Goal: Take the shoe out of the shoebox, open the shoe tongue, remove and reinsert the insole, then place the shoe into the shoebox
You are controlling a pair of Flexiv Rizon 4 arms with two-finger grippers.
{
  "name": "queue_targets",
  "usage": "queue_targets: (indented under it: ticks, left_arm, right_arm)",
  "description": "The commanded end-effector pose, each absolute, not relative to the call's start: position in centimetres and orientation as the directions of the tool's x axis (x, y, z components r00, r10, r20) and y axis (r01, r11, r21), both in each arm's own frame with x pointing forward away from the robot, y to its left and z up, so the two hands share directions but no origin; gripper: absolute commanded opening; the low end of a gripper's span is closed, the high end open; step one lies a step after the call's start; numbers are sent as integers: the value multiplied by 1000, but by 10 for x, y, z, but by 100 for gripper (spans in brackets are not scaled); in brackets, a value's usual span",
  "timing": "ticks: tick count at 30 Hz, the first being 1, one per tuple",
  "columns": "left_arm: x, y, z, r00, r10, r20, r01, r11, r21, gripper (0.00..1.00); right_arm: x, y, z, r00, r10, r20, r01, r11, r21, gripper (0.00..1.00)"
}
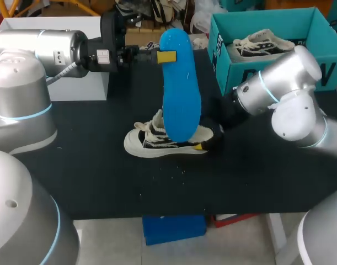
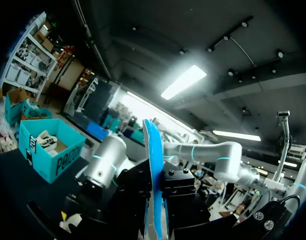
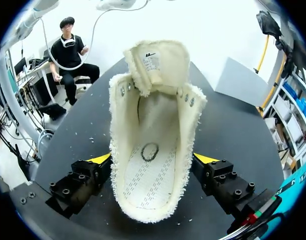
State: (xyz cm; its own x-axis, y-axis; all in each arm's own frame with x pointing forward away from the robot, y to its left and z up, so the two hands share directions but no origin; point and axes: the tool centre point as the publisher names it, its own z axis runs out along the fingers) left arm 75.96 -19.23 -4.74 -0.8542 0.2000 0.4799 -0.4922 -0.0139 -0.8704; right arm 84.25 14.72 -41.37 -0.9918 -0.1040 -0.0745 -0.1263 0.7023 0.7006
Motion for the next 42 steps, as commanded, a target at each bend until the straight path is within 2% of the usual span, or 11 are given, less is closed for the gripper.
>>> queue_targets:
  ticks: [1,31,39,42]
  left_arm:
    - [759,-193,-48,-856,195,479,-491,-16,-871,0]
    - [759,-193,-48,-856,195,479,-491,-16,-871,0]
    - [759,-193,-48,-856,195,479,-491,-16,-871,0]
    - [759,-193,-48,-856,195,479,-491,-16,-871,0]
  right_arm:
    - [843,146,-418,-993,-97,-65,-114,677,727,100]
    - [835,131,-446,-1000,-14,14,2,608,794,100]
    - [834,130,-449,-999,-25,21,3,595,803,100]
    - [834,125,-443,-996,-82,29,-26,600,799,100]
